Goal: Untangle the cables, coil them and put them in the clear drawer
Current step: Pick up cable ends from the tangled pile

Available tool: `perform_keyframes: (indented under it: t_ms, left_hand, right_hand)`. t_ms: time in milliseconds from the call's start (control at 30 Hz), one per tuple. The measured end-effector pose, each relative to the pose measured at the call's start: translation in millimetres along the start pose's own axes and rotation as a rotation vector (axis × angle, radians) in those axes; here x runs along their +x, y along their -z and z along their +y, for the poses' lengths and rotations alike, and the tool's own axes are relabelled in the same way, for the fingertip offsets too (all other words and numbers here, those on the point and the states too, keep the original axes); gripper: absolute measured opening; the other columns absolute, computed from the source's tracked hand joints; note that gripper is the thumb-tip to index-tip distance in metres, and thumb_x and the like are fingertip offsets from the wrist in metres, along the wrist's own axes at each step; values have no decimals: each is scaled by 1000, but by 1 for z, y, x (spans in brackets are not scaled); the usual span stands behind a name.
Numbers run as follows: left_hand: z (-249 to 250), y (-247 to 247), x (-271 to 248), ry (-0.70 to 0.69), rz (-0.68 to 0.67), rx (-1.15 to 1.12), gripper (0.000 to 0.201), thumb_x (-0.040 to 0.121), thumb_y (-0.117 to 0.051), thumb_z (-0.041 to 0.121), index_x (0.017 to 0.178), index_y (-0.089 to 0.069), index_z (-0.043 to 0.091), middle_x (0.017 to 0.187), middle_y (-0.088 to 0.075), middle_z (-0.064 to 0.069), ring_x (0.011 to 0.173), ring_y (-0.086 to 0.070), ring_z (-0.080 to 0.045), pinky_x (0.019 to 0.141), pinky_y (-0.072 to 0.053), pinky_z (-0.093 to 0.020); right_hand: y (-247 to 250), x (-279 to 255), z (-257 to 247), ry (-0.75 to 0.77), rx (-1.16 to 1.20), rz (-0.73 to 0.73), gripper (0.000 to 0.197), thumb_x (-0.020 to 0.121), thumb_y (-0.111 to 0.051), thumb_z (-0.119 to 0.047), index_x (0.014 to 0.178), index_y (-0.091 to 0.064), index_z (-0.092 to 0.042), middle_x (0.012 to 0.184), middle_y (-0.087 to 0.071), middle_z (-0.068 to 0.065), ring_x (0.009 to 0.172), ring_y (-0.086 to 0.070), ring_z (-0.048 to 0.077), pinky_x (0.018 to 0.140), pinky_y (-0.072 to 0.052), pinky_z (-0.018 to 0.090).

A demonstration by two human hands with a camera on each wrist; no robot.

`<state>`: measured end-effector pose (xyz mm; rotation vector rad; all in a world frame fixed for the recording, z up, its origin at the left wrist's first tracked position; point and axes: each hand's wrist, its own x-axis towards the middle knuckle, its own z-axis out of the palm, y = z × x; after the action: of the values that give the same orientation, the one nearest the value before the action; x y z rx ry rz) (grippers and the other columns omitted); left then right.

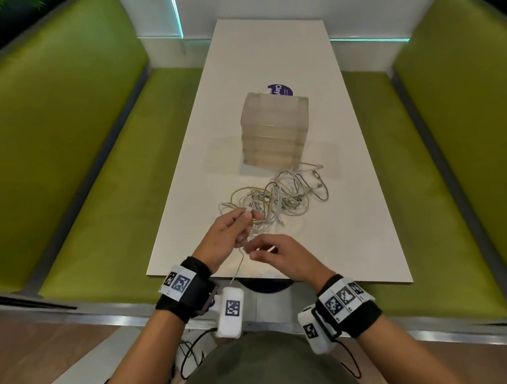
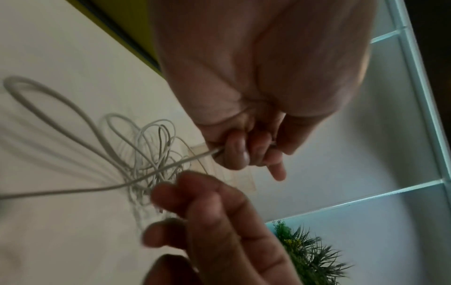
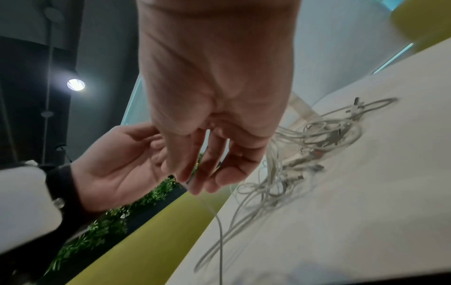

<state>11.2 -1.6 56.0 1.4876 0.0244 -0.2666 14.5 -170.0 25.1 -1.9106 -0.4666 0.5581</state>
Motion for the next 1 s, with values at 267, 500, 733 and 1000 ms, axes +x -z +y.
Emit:
perform_keyframes:
  t_ms: [267, 500, 733, 1000]
  left_hand:
    - [-12, 9, 2, -56, 147, -33, 24, 101, -38, 15, 91, -57, 9, 69, -61, 1, 60, -54, -13, 54, -44, -21]
    - [-34, 5, 11, 97, 91, 111, 18, 99, -44, 11, 89, -58, 7, 73, -58, -7, 59, -55, -13, 53, -47, -20]
    - [-52, -12, 34, 104, 53, 83, 2, 92, -57, 8, 91, -59, 9, 93, -70, -11, 90, -68, -16, 77, -55, -31]
    - [-55, -24, 73, 0, 80, 377, 30, 91, -61, 15, 120, -59, 18, 131, -54, 7, 123, -49, -8, 92, -37, -3]
  right_hand:
    - [-13, -1, 15, -121, -71, -56, 7, 88, -66, -20, 91, -68, -14, 88, -66, -5, 71, -58, 7, 71, -47, 18]
    - [30, 44, 54, -383, -360, 375, 28, 89, -59, -17, 115, -57, -6, 116, -55, 13, 102, -57, 30, 82, -42, 32]
    - [29, 52, 51, -343, -502, 375, 6, 89, -53, -16, 88, -53, -11, 94, -61, 12, 81, -56, 30, 65, -39, 32]
    - [51, 15, 6, -216, -520, 377, 2, 84, -53, -13, 82, -53, -11, 78, -62, 7, 72, -54, 26, 59, -37, 32]
